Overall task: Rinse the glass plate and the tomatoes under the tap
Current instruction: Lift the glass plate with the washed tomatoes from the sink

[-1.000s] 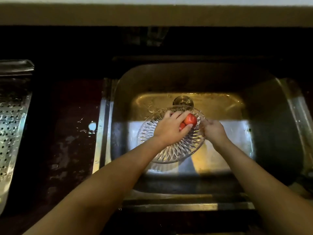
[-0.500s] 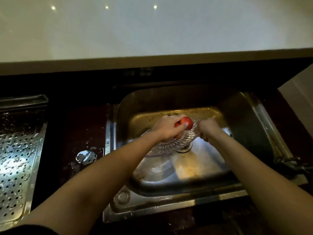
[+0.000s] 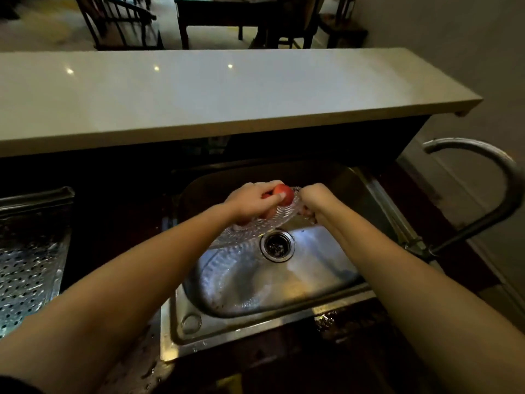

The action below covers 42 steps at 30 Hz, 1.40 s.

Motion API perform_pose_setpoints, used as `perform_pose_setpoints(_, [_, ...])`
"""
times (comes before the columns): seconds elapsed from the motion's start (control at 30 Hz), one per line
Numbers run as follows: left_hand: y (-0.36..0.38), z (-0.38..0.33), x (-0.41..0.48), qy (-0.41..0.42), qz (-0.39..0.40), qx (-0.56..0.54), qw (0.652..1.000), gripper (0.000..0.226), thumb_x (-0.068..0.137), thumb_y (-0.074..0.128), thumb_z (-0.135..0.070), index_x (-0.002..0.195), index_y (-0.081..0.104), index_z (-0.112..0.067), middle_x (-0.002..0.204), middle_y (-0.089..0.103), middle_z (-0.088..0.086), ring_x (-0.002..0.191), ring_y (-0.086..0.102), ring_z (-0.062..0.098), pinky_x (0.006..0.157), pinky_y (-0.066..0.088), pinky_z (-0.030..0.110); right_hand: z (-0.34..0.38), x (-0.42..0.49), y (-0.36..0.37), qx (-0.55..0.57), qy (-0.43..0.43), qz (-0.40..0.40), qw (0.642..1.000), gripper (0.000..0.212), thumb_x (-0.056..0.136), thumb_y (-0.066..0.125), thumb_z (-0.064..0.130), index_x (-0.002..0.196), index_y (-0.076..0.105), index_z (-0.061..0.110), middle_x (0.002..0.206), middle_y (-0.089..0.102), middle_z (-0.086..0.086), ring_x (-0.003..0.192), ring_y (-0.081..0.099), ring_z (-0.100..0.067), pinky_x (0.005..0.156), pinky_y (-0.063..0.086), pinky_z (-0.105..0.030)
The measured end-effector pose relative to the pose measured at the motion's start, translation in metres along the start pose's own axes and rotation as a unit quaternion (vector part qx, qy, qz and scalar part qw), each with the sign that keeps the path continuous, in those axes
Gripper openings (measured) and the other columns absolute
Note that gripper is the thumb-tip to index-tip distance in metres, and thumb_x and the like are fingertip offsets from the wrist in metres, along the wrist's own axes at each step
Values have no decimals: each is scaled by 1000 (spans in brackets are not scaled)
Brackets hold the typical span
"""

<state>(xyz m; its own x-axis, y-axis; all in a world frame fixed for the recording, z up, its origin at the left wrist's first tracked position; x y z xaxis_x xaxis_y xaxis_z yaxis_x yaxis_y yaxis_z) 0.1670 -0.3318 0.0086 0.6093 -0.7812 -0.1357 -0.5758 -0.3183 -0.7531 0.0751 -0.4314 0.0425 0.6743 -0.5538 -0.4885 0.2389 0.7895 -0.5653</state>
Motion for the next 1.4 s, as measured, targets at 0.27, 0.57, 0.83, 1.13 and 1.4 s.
perform_pose_setpoints(0.27, [-15, -38, -55, 27, -62, 65, 996, 46, 87, 43, -53, 130, 43, -36, 119, 61, -1, 108, 52, 25, 93, 45, 45, -14, -33, -4, 55, -33, -40, 997, 22, 92, 46, 8, 70, 48, 4, 64, 45, -10, 60, 45, -24, 48, 35, -24])
perform_pose_setpoints(0.57, [-102, 48, -206, -114, -192, 224, 949, 60, 87, 41, -58, 141, 35, -32, 141, 47, -1, 122, 41, 26, 93, 42, 41, 56, -98, 148, 95, -165, 73, 979, 33, 93, 42, 18, 63, 51, 12, 83, 56, -15, 80, 52, -27, 70, 40, -37])
perform_pose_setpoints(0.83, [-149, 125, -315, -201, -197, 292, 914, 64, 86, 35, -64, 142, 31, -34, 140, 47, -1, 127, 39, 25, 90, 50, 47, 97, -164, 269, 121, -197, 143, 962, 39, 95, 37, 23, 90, 66, -3, 94, 68, -23, 91, 63, -37, 83, 49, -45])
perform_pose_setpoints(1.13, [-159, 216, -346, -157, -137, 308, 928, 65, 84, 31, -65, 141, 31, -34, 137, 49, -3, 121, 43, 20, 85, 52, 39, 91, -179, 377, 131, -111, 120, 978, 43, 99, 30, 27, 102, 61, -3, 105, 66, -22, 97, 62, -37, 84, 49, -46])
perform_pose_setpoints(1.4, [-171, 278, -338, -108, -119, 266, 951, 64, 84, 33, -61, 142, 30, -34, 138, 47, -2, 123, 41, 19, 87, 46, 35, 107, -175, 424, 141, -73, 39, 987, 40, 100, 30, 28, 113, 57, 1, 107, 65, -22, 100, 62, -37, 89, 50, -49])
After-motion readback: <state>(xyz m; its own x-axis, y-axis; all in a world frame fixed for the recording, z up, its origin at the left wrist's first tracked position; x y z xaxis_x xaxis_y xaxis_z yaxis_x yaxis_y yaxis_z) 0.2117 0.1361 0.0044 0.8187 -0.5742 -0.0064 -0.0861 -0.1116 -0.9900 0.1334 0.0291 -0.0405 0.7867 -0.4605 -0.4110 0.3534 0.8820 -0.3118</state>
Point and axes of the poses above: each hand's wrist, its own x-axis towards the middle knuckle, its own y-axis out of the palm, z = x × y, the point moved 9 cm from there along x, towards the middle knuckle
